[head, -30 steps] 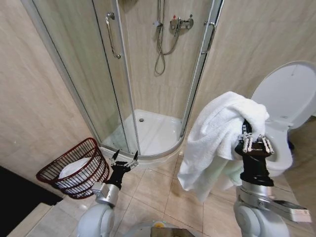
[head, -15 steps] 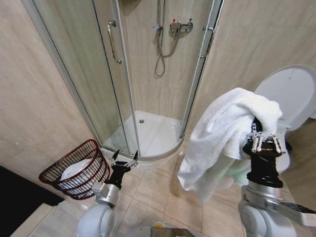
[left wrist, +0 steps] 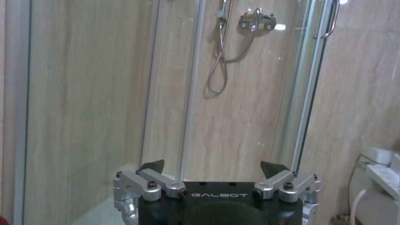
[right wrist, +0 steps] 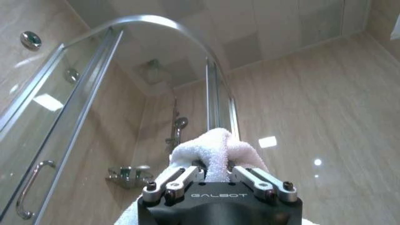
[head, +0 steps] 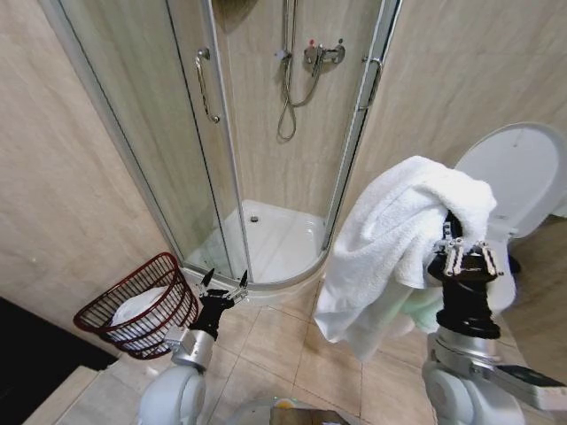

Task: Discard the used towel into the hamper.

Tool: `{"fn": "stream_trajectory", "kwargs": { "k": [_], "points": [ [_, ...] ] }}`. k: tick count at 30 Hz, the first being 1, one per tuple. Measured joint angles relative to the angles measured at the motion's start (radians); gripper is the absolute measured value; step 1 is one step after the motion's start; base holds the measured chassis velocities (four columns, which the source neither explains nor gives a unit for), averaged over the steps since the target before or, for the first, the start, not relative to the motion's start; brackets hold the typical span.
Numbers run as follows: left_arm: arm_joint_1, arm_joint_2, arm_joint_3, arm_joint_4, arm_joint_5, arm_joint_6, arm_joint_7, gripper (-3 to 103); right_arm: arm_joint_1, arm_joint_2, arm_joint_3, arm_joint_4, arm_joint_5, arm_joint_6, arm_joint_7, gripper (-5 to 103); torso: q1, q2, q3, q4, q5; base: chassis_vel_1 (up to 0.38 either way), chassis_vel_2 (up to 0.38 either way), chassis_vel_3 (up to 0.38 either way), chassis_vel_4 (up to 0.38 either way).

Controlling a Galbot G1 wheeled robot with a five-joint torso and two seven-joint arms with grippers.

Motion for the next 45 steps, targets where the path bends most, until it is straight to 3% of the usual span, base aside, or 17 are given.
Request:
{"fn": "stream_trajectory", "kwargs": {
  "k": [45],
  "points": [
    [0.0, 0.0, 0.0, 0.0, 0.0, 0.0, 0.0, 100, -0.021, 0.014, -0.067, -0.001, -0.031, 0.014, 0.005, 13, 0.086, 0.201, 0.115, 0.0001, 0.0, 0.0, 0.0, 0.0, 0.0]
  ]
}}
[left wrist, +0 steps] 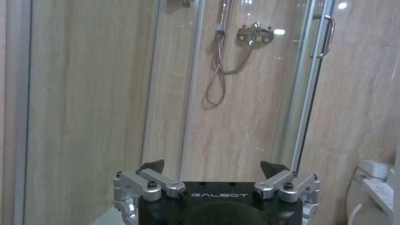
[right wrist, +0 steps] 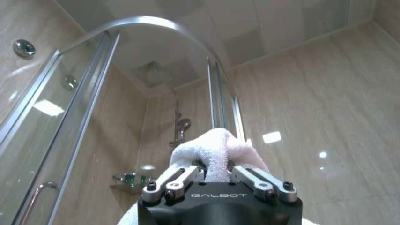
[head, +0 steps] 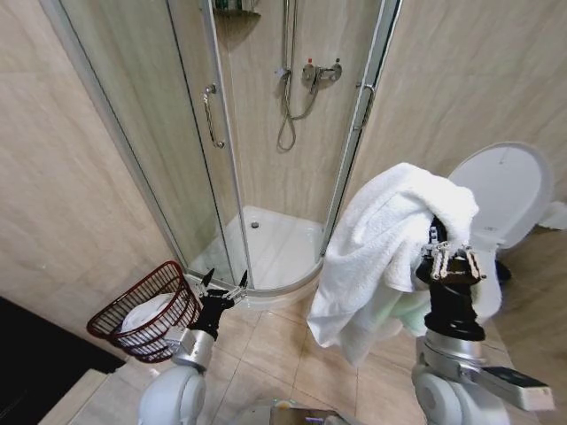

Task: Discard the used towel into the hamper.

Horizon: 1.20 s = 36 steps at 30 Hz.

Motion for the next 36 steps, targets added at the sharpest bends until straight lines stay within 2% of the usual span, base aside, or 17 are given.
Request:
{"fn": "stream_trajectory", "kwargs": {
  "k": [36],
  "points": [
    [0.0, 0.0, 0.0, 0.0, 0.0, 0.0, 0.0, 100, -0.003, 0.001, 0.015, 0.0, 0.003, 0.004, -0.007, 13, 0.069, 0.155, 0.087, 0.0, 0.0, 0.0, 0.0, 0.0, 0.0]
  ]
}}
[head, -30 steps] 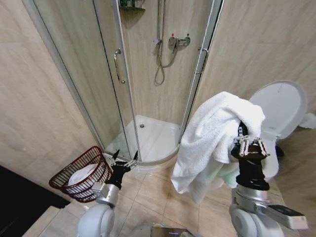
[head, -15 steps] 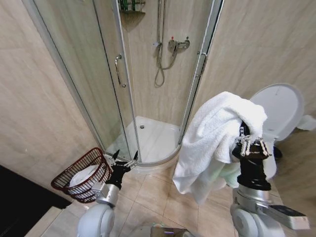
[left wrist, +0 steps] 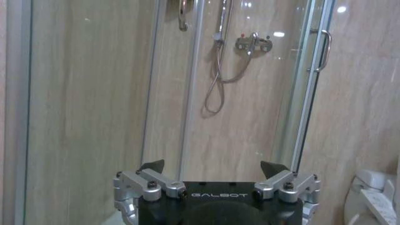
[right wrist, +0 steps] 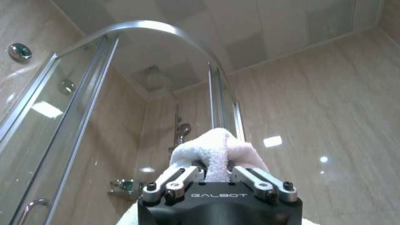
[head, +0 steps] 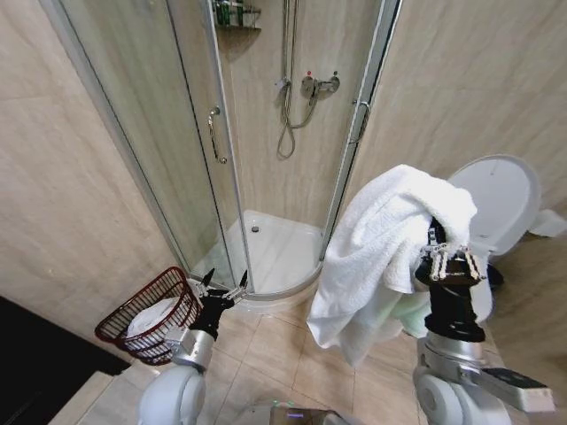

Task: Discard the used towel into the hamper.

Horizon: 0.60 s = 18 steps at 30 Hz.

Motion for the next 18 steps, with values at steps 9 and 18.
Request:
{"fn": "stream_trajectory", "kwargs": {
  "k": [9, 18],
  "points": [
    [0.0, 0.0, 0.0, 0.0, 0.0, 0.0, 0.0, 100, -0.01, 0.008, -0.01, 0.0, -0.006, 0.011, -0.002, 13, 0.019, 0.044, 0.024, 0.0, 0.0, 0.0, 0.0, 0.0, 0.0],
    [0.0, 0.0, 0.0, 0.0, 0.0, 0.0, 0.0, 100, -0.025, 0.01, -0.017, 0.0, -0.012, 0.024, -0.004, 13, 0.038, 0.083, 0.046, 0.0, 0.0, 0.0, 0.0, 0.0, 0.0]
  ]
}}
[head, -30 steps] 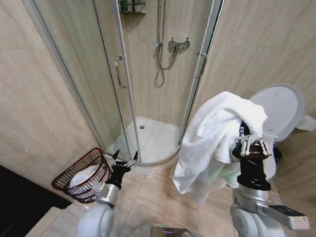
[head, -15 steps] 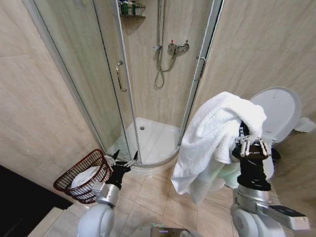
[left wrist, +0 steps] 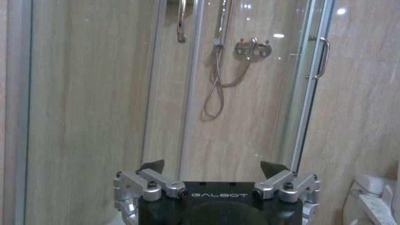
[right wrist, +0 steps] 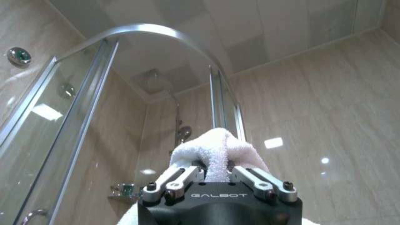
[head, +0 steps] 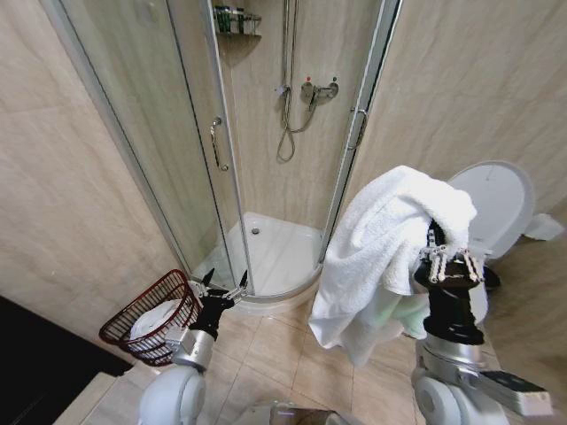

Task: Discard the used towel into the hamper.

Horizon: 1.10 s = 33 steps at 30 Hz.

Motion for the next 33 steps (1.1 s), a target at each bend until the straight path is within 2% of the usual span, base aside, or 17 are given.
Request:
{"fn": "stream_trajectory", "kwargs": {
  "k": [3, 13, 17, 21, 25, 33],
  "points": [
    [0.0, 0.0, 0.0, 0.0, 0.0, 0.0, 0.0, 100, -0.01, 0.001, -0.007, 0.0, -0.004, 0.011, -0.001, 13, 0.01, 0.023, 0.013, 0.0, 0.0, 0.0, 0.0, 0.0, 0.0],
    [0.0, 0.0, 0.0, 0.0, 0.0, 0.0, 0.0, 100, -0.017, 0.004, -0.009, 0.0, -0.007, 0.017, -0.004, 13, 0.029, 0.065, 0.036, 0.0, 0.0, 0.0, 0.0, 0.0, 0.0],
    [0.0, 0.0, 0.0, 0.0, 0.0, 0.0, 0.0, 100, -0.018, -0.002, -0.014, 0.0, -0.002, 0.021, -0.016, 13, 0.044, 0.097, 0.053, 0.0, 0.0, 0.0, 0.0, 0.0, 0.0],
    [0.0, 0.0, 0.0, 0.0, 0.0, 0.0, 0.0, 100, -0.017, -0.004, -0.013, 0.0, 0.004, 0.025, -0.024, 13, 0.048, 0.106, 0.057, 0.0001, 0.0, 0.0, 0.0, 0.0, 0.0],
    [0.0, 0.0, 0.0, 0.0, 0.0, 0.0, 0.0, 100, -0.016, -0.009, -0.007, 0.0, 0.014, 0.037, -0.027, 13, 0.063, 0.138, 0.075, 0.0, 0.0, 0.0, 0.0, 0.0, 0.0],
    [0.0, 0.0, 0.0, 0.0, 0.0, 0.0, 0.0, 100, -0.012, -0.008, 0.001, 0.0, 0.014, 0.04, -0.012, 13, 0.071, 0.157, 0.086, 0.0, 0.0, 0.0, 0.0, 0.0, 0.0]
  ]
}}
